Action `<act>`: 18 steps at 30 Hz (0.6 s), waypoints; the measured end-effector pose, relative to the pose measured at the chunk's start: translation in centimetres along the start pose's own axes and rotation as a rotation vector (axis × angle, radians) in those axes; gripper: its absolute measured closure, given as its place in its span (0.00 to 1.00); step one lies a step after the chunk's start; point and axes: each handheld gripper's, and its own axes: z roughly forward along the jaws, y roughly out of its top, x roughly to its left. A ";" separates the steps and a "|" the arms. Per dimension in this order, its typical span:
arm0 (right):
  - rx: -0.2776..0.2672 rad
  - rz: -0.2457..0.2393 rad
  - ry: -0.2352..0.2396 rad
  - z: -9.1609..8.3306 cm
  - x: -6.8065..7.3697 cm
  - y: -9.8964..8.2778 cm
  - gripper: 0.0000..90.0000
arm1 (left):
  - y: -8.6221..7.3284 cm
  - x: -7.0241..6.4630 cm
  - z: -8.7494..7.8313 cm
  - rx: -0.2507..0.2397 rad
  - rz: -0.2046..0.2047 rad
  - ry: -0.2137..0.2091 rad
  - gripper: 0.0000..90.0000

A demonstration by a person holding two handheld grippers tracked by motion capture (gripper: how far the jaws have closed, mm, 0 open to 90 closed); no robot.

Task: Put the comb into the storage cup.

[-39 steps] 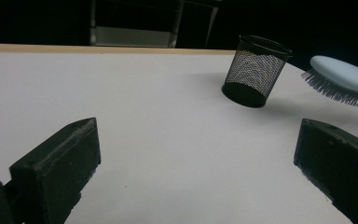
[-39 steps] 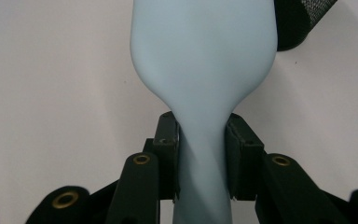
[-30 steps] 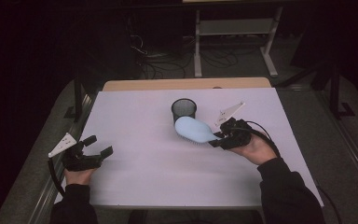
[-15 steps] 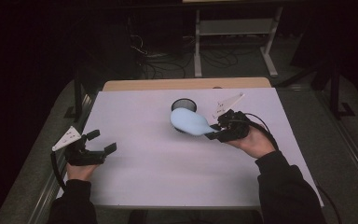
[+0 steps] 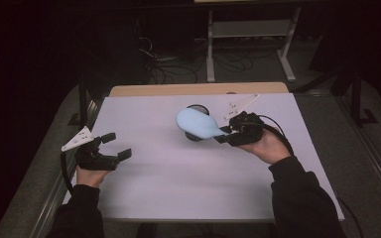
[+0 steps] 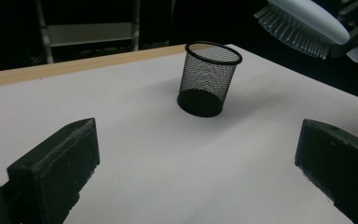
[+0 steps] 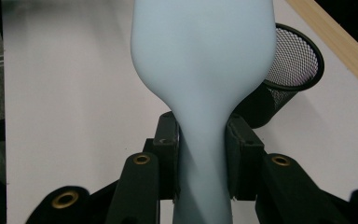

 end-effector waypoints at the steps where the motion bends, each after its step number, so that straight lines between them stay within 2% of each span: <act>1: -0.004 0.000 -0.001 0.0 0.0 0.1 0.76 | 0.2 -0.1 0.1 -0.001 0.000 -0.005 0.00; 12: -0.033 -0.008 -0.004 -0.3 0.2 1.0 0.76 | 2.3 -0.8 1.7 0.025 0.011 -0.053 0.00; 18: -0.052 -0.012 0.002 -0.3 0.1 1.5 0.76 | 3.4 -1.1 2.4 0.054 0.019 -0.079 0.00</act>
